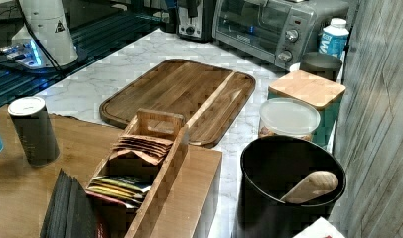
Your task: Open the drawer.
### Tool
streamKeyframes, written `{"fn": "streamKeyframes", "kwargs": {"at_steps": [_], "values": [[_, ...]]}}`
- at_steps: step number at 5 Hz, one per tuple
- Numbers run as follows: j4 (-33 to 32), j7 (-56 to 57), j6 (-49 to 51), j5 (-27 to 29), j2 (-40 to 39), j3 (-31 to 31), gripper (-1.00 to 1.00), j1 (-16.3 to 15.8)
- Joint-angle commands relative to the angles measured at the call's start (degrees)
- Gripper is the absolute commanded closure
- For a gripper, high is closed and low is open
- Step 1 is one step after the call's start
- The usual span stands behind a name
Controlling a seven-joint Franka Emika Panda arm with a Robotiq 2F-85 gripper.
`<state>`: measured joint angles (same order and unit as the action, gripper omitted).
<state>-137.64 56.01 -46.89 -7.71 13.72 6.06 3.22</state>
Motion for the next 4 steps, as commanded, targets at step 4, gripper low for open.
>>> {"fn": "streamKeyframes", "kwargs": {"at_steps": [4], "values": [[4.85,27.23,-3.37,6.52,-7.90,16.60,-1.00,-0.03]]}}
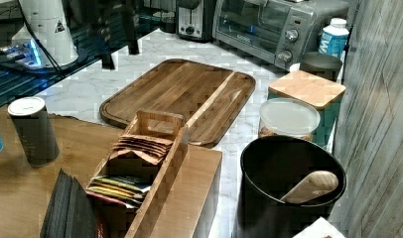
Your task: Open the drawer.
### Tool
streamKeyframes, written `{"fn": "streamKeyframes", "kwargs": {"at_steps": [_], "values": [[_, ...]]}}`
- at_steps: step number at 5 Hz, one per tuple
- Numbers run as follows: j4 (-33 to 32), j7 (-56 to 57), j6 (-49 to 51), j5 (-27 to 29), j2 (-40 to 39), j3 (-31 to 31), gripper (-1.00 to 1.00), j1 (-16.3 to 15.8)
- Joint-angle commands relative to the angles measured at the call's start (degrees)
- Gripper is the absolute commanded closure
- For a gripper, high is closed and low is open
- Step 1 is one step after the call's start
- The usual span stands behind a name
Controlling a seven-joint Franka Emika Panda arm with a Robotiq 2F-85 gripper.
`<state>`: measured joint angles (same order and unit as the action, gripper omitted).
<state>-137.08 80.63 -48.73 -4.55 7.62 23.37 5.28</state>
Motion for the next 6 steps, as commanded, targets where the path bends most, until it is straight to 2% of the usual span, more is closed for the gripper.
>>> {"fn": "streamKeyframes", "kwargs": {"at_steps": [1,2,3,4,5,6], "values": [[5.30,4.59,-3.02,3.26,-3.19,-0.78,-1.00,-1.55],[8.07,15.54,-5.02,10.03,-7.61,2.44,-1.00,-2.21],[13.45,21.10,-0.75,12.86,-12.45,3.24,-1.00,-0.93],[11.69,23.81,-4.73,15.17,-12.66,3.05,-1.00,0.00],[8.30,22.14,-8.22,15.77,-11.17,3.33,-1.00,-0.18],[6.74,16.24,-9.56,10.68,-10.54,4.56,-1.00,-1.41]]}}
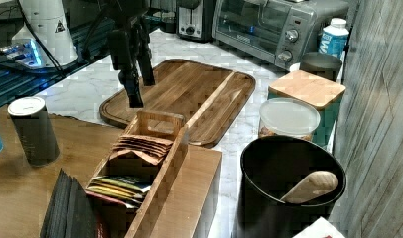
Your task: Open the drawer.
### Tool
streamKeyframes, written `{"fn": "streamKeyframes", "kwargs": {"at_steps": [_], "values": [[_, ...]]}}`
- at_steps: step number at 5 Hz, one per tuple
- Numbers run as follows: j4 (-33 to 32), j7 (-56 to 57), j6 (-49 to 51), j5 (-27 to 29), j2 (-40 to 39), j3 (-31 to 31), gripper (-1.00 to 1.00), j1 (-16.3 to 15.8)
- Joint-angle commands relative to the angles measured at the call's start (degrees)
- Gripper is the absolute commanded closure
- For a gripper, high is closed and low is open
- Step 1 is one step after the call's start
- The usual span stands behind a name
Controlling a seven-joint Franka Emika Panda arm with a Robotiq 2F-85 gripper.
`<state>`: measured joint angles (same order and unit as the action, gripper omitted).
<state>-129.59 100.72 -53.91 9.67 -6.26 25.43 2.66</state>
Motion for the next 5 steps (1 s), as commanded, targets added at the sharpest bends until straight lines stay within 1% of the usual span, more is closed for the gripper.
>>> {"fn": "streamKeyframes", "kwargs": {"at_steps": [1,2,3,4,5], "values": [[-1.18,0.26,-6.79,-0.91,1.35,2.25,-1.00,3.06],[-1.03,-0.66,-6.12,-0.91,-0.28,2.62,-1.00,3.34],[-3.44,-6.13,-6.81,-4.12,0.55,3.43,-1.00,2.30],[-4.44,-4.11,-10.05,-2.58,-0.94,3.61,-1.00,3.51],[-5.92,2.73,-15.05,3.98,-2.80,2.37,-1.00,5.50]]}}
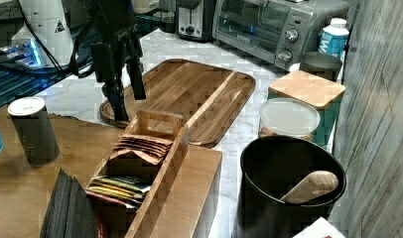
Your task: Open the drawer.
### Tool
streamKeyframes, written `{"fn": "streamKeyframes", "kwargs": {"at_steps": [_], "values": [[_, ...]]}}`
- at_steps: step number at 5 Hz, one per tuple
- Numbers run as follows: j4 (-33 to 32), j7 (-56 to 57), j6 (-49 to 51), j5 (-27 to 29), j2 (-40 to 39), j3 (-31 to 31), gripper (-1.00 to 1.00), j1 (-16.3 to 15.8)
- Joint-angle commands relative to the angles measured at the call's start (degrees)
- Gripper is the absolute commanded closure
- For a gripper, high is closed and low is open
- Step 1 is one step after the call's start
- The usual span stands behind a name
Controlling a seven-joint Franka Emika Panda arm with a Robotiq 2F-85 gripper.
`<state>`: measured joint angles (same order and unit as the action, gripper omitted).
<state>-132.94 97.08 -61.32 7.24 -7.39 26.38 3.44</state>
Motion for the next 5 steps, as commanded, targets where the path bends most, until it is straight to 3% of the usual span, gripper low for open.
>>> {"fn": "streamKeyframes", "kwargs": {"at_steps": [1,2,3,5], "values": [[-2.29,12.34,-9.32,13.91,-4.37,-1.59,-1.00,6.99],[-4.00,9.40,-8.99,13.85,-3.72,-2.65,-1.00,6.88],[-6.38,0.43,-7.63,7.47,-1.06,1.13,-1.00,2.26],[-10.02,-7.71,-5.68,0.15,3.85,2.82,-1.00,-1.18]]}}
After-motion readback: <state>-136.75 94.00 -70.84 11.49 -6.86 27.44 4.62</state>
